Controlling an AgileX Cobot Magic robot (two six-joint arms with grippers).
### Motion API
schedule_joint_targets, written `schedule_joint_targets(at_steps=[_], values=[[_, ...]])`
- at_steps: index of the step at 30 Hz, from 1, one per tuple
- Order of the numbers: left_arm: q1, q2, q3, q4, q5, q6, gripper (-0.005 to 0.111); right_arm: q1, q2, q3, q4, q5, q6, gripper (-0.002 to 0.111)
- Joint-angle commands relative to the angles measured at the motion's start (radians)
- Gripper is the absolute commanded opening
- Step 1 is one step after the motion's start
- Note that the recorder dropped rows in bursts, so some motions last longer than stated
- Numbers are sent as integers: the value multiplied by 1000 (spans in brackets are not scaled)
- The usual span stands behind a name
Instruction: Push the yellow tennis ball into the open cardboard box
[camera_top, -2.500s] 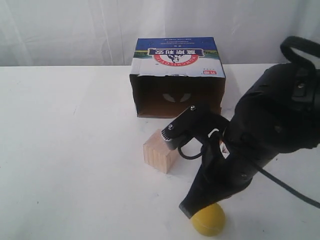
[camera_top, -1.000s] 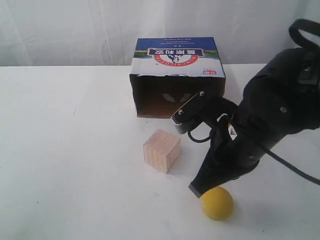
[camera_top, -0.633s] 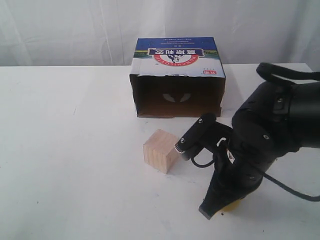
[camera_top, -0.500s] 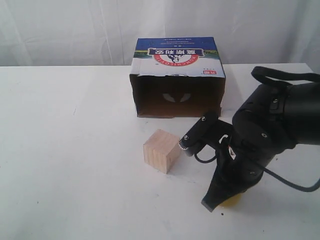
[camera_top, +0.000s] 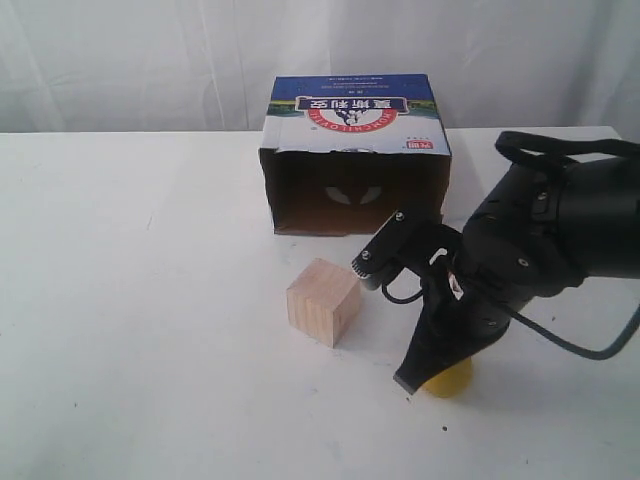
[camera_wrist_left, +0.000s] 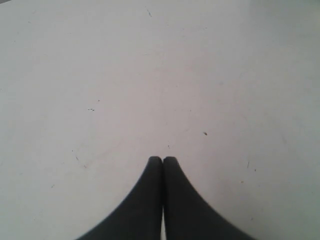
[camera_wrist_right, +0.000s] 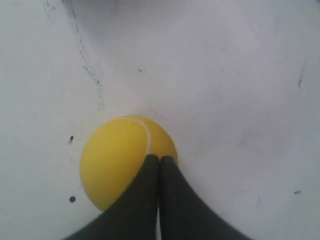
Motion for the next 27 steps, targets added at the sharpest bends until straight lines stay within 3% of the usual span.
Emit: schedule_joint_targets(at_steps=[1, 10, 19, 27], values=[[-5, -5, 4, 5, 10, 2, 0, -4, 17, -37, -41, -15, 16, 0], [-5, -5, 4, 5, 10, 2, 0, 13, -12, -130, -3, 97, 38, 0], [-5, -5, 4, 5, 10, 2, 0, -13, 156, -114, -34, 5, 38, 0], [-5, -5, 4, 5, 10, 2, 0, -25, 169, -114, -34, -11, 40, 0]])
